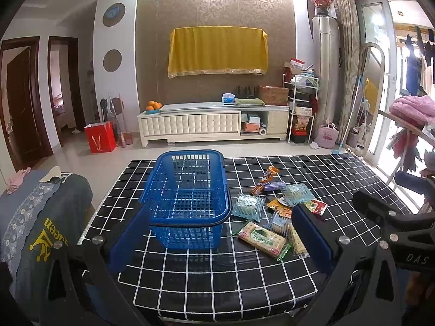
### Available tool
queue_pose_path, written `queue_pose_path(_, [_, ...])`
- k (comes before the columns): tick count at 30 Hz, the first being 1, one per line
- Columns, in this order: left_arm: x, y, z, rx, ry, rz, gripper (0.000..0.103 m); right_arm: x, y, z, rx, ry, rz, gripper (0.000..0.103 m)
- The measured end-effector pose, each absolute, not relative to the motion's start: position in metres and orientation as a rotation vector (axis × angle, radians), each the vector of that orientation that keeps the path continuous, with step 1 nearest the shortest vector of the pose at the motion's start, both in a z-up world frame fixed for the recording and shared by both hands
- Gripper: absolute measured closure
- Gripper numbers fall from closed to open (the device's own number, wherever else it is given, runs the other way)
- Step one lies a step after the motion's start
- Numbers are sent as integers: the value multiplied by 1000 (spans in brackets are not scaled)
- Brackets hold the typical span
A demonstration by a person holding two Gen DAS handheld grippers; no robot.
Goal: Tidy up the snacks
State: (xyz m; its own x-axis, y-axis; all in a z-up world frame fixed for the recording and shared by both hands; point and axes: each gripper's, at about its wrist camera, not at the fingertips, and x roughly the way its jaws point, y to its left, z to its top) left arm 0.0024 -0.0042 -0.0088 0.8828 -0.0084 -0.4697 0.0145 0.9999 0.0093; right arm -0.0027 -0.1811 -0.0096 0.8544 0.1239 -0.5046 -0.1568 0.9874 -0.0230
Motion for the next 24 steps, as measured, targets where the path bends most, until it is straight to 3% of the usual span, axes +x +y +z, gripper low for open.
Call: queue_pose_path(24, [3, -4, -8, 10, 495, -14, 0, -2, -178, -11, -62, 540, 168, 0])
